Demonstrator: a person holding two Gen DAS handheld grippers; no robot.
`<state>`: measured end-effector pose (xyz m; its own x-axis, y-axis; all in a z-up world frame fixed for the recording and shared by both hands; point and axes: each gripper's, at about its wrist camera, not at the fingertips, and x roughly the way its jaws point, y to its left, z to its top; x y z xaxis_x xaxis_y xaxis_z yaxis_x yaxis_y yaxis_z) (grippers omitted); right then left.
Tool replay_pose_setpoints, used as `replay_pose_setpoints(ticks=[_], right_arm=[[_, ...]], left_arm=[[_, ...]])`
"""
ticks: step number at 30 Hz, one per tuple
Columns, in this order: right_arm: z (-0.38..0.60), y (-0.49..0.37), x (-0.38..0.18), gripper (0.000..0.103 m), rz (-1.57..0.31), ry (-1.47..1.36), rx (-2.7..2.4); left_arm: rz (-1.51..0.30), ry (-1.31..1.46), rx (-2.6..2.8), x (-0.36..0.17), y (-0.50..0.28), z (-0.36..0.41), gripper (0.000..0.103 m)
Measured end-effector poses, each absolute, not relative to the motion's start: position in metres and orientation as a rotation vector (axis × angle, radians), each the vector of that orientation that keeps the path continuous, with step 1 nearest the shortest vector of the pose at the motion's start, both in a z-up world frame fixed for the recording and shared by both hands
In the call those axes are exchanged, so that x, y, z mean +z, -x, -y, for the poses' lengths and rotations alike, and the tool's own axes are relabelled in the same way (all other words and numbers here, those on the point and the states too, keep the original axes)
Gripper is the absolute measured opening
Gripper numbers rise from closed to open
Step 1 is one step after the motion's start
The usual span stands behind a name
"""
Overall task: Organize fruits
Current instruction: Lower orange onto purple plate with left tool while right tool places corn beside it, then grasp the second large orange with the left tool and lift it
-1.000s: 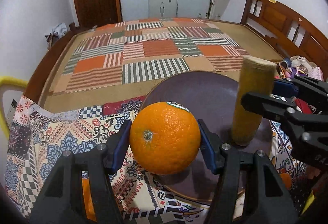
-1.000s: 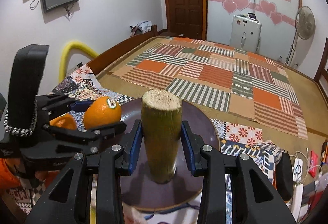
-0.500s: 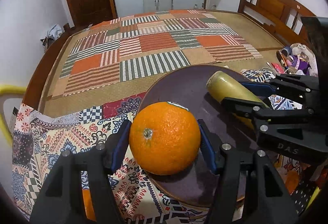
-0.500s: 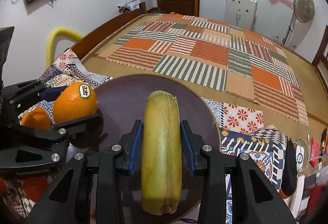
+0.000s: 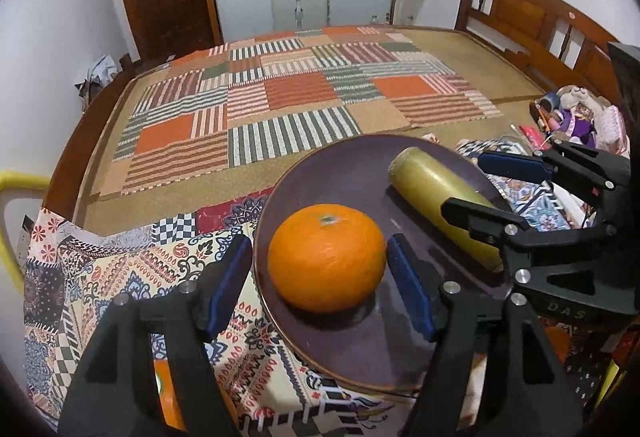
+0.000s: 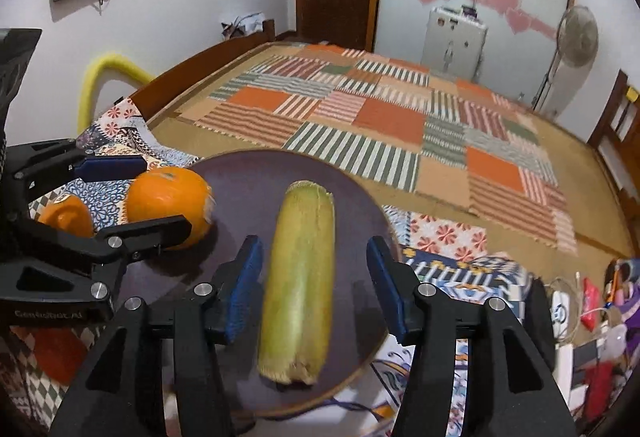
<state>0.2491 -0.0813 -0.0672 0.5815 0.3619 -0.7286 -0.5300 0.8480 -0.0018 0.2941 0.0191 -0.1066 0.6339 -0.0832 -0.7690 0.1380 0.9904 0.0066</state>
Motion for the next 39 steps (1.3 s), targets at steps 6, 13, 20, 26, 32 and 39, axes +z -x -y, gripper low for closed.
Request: replay_pose_setpoints(ticks=[6, 13, 20, 26, 32, 39], right_arm=[[0.092, -0.224, -0.045, 0.051, -0.732, 0.222, 0.526], [0.103, -0.184, -0.022, 0.051, -0.658, 0.211, 0.535], [0.108, -0.148, -0.014, 0.051, -0.605, 0.203, 0.556], [0.109, -0.128, -0.033, 0.051, -0.62, 0.191, 0.573], [0.112, -0.118, -0.063, 0.051, -0.666, 0.154, 0.554], [0.124, -0.133, -0.081, 0.051, -0.711, 0.109, 0.528]], left_arm=[[-0.813, -0.048, -0.099, -0.083, -0.265, -0.026, 0.07], [-0.749, -0.022, -0.079, -0.056, -0.218, -0.037, 0.072], [-0.702, -0.038, -0.045, -0.044, -0.161, -0.041, 0.074], [-0.705, -0.033, -0.033, -0.051, -0.128, -0.051, 0.08], [-0.729, -0.033, 0.01, -0.072, -0.121, -0.069, 0.086], [-0.795, 0.031, 0.054, -0.107, -0.156, -0.104, 0.086]])
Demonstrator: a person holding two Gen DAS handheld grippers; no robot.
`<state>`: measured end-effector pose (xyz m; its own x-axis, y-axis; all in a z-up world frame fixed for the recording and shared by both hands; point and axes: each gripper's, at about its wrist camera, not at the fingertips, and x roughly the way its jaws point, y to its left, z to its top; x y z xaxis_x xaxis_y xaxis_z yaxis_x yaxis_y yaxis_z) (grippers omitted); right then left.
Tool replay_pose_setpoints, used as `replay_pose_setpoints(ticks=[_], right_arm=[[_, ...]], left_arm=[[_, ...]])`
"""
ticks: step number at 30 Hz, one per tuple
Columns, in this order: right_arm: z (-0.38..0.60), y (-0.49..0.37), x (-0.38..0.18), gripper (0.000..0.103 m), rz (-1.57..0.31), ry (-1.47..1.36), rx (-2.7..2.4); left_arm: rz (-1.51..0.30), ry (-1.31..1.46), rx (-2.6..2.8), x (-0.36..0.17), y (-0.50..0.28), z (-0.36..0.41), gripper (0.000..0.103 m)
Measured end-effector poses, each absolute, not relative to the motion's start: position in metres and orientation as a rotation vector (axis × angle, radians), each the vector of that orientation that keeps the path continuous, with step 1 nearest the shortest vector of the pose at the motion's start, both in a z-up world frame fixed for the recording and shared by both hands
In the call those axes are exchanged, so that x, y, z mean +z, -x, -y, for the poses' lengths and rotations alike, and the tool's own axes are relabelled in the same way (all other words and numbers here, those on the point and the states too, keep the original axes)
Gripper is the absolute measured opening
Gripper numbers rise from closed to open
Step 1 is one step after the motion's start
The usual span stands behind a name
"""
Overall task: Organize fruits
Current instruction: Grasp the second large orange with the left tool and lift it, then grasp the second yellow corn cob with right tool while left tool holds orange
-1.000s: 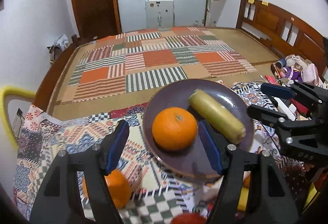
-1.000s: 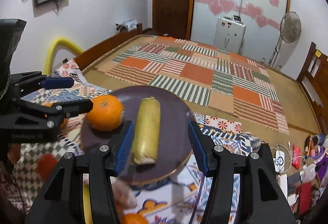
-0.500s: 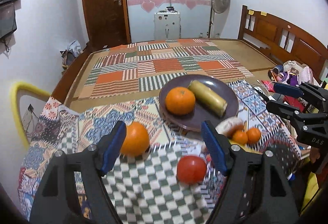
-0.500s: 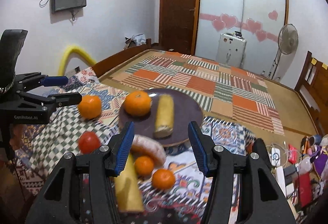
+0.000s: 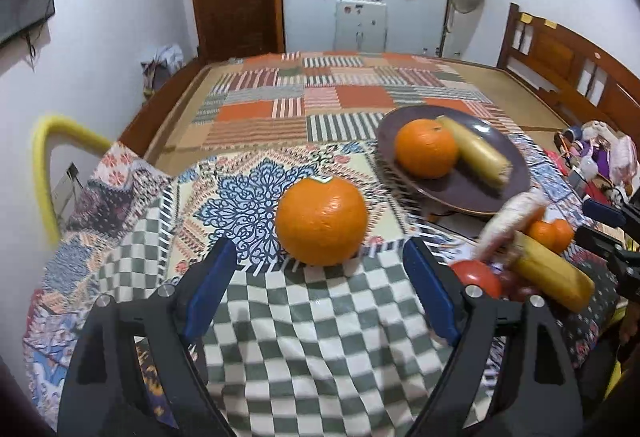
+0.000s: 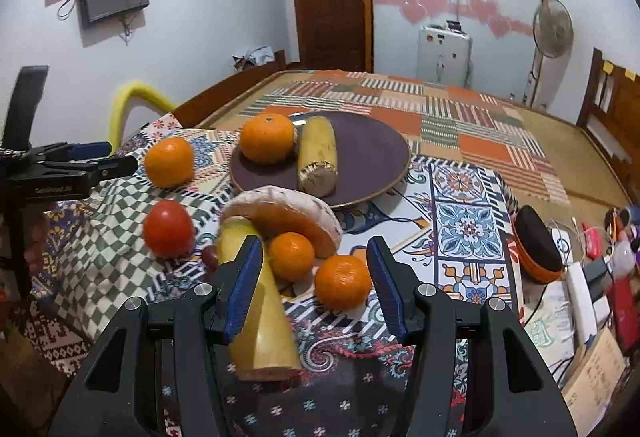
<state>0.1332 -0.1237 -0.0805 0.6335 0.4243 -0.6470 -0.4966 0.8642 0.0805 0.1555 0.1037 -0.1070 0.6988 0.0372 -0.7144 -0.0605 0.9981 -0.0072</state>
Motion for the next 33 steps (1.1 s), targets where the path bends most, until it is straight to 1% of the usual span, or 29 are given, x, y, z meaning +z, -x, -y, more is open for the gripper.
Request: replay_pose_setpoints(ticks=[5, 12, 13, 15, 16, 22, 26, 28, 33], right_arm=[[0.125, -0.139, -0.083, 0.051, -0.706, 0.114, 0.515], [0.123, -0.136, -0.085, 0.051, -0.705, 0.116, 0.54], [0.123, -0.135, -0.085, 0.051, -0.707, 0.113, 0.549], [0.121, -0.132, -0.086, 0.051, -0.711, 0.104, 0.562], [0.121, -0.13, -0.086, 0.051, -0.715, 0.097, 0.574], [0.114, -0.116, -0.085, 0.051, -0.71, 0.1, 0.616], [0.11, -0.111, -0.089, 0.051, -0.733, 0.108, 0.654], [0.11, -0.106, -0.092, 0.048, -0.736, 0.107, 0.664], [0.106, -0.1, -0.102, 0.038, -0.768, 0.138, 0.679]], left_arm=[[-0.845, 0.036, 0.063, -0.128, -0.184, -0.107, 0.086], [-0.86, 0.101, 0.081, -0.139, -0.204, -0.113, 0.086], [-0.86, 0.104, 0.078, -0.139, -0.206, -0.113, 0.084], [-0.867, 0.122, 0.059, -0.14, -0.21, -0.113, 0.075], [-0.872, 0.136, 0.04, -0.14, -0.21, -0.113, 0.069], [-0.883, 0.07, 0.036, -0.136, -0.199, -0.103, 0.068], [-0.896, 0.112, -0.013, -0.133, -0.177, -0.103, 0.068], [-0.889, 0.106, -0.02, -0.131, -0.163, -0.101, 0.068], [-0.889, 0.101, -0.044, -0.129, -0.128, -0.099, 0.068]])
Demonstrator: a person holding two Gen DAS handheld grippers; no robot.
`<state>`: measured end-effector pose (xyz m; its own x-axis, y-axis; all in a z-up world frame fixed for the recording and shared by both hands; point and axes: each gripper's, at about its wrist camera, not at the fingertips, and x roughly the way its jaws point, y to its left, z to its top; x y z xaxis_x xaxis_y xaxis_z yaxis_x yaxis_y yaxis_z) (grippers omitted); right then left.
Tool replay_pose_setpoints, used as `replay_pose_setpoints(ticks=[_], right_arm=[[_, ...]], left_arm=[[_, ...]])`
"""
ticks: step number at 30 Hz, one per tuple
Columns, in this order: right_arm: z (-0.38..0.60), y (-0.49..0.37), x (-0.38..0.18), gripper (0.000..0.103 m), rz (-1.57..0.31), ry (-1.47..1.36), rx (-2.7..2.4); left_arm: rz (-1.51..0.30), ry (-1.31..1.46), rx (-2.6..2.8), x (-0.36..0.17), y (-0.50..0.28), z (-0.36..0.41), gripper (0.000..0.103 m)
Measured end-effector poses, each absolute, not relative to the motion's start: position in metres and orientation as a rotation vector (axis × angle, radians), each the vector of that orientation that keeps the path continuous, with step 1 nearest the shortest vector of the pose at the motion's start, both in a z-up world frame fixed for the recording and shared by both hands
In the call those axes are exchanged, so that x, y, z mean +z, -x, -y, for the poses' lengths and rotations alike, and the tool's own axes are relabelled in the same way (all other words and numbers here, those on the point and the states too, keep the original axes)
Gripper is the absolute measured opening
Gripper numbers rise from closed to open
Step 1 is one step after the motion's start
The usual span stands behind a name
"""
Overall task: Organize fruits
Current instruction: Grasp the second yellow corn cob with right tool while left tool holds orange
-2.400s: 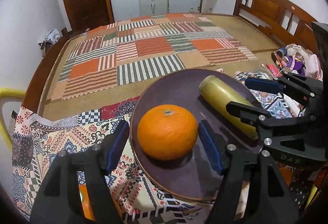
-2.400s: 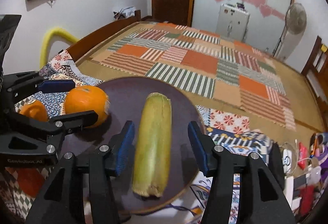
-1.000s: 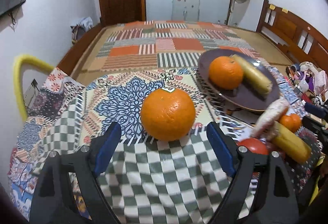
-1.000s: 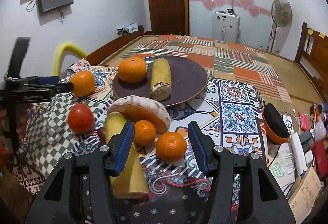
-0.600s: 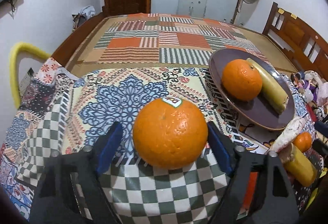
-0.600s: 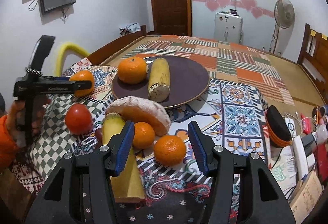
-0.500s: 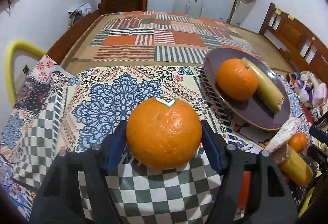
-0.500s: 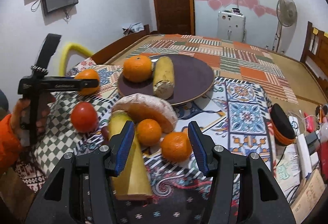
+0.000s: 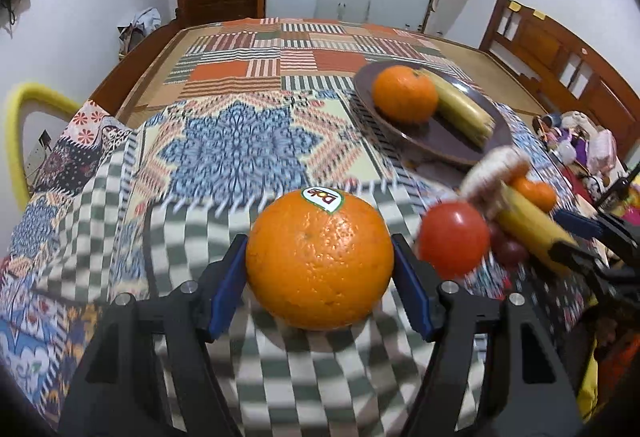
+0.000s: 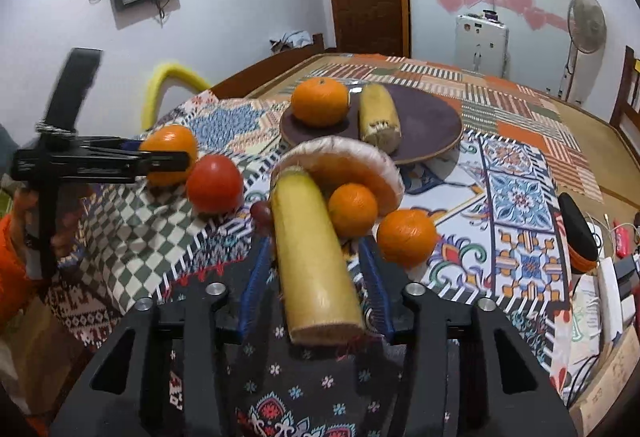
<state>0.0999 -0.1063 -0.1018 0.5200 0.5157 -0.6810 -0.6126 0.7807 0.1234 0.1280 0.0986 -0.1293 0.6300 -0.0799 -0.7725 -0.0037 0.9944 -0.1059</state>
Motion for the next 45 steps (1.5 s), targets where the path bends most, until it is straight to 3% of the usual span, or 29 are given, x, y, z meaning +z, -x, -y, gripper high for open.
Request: replay_pose_setpoints(ticks=[17, 34, 45], right_arm=[[0.138, -0.068, -0.096, 0.035, -0.815, 0.169, 0.67], [0.094, -0.113, -0.106, 0.035, -0.907, 0.26, 0.717], [0.111, -0.103, -0.092, 0.034, -0.84, 0.201, 0.724]], left_arm=[[-0.828, 0.018, -0.067, -0.133, -0.079, -0.074, 0.068], [-0.793, 0.011, -0.085, -0.137, -0.076, -0.073, 0.069], [-0.807, -0.007, -0.077, -0.134, -0.08, -0.07, 0.068]])
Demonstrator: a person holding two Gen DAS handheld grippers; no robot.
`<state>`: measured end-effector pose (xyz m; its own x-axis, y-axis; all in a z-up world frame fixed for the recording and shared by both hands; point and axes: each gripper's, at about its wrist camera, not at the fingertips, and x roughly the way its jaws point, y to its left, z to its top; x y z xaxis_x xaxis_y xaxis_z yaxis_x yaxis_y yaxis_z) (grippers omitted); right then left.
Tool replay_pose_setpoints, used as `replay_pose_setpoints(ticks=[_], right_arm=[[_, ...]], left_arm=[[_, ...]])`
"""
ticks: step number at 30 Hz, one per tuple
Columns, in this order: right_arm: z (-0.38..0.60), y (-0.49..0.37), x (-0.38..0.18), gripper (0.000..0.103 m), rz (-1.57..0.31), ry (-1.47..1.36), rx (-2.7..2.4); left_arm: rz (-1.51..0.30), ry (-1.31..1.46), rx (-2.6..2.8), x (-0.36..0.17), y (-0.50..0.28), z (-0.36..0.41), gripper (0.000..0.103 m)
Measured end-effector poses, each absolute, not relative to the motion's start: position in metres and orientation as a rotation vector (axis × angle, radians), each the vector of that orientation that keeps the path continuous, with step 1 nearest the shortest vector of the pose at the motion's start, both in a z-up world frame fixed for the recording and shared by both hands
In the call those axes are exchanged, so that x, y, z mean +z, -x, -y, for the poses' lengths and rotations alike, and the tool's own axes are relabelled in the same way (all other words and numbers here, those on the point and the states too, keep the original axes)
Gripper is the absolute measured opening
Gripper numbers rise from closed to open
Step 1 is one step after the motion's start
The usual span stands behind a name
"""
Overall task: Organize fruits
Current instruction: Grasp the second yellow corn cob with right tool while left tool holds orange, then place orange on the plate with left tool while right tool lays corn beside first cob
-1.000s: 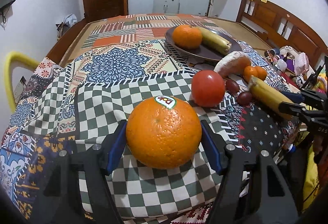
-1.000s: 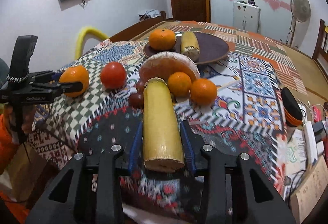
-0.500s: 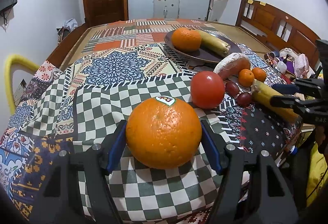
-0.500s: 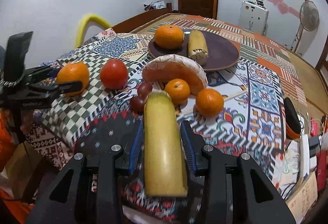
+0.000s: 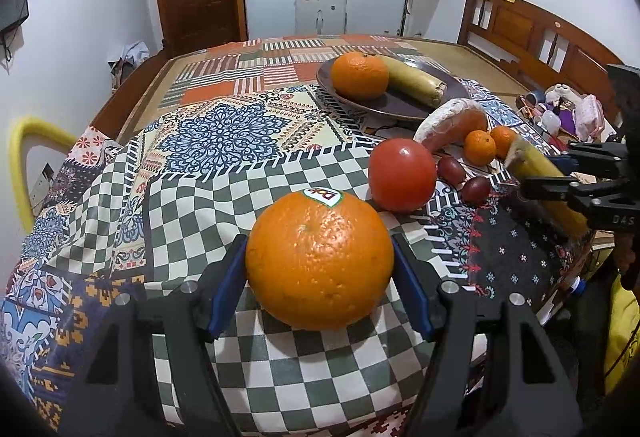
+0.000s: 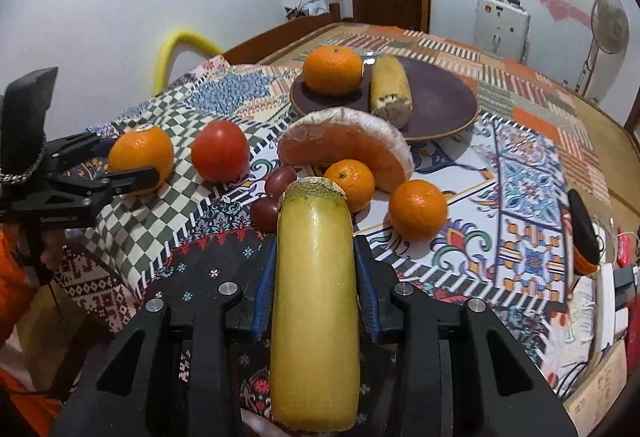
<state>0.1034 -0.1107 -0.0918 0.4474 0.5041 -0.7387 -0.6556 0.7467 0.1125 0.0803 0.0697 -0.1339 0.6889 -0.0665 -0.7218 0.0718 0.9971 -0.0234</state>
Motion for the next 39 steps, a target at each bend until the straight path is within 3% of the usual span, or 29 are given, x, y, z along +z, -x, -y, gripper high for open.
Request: replay_pose_setpoints(ticks=[20, 39], right_arm=[[0.141, -0.14, -0.036, 0.034, -0.645, 0.04, 0.635], [0.124, -0.202, -0.043, 0.034, -0.651, 0.024, 0.608]], left_arm=[[-0.7, -0.015, -0.121, -0.076, -0.125, -0.039, 0.068], [-0.764, -0.021, -0.193, -0.094, -0.209, -0.006, 0.068]])
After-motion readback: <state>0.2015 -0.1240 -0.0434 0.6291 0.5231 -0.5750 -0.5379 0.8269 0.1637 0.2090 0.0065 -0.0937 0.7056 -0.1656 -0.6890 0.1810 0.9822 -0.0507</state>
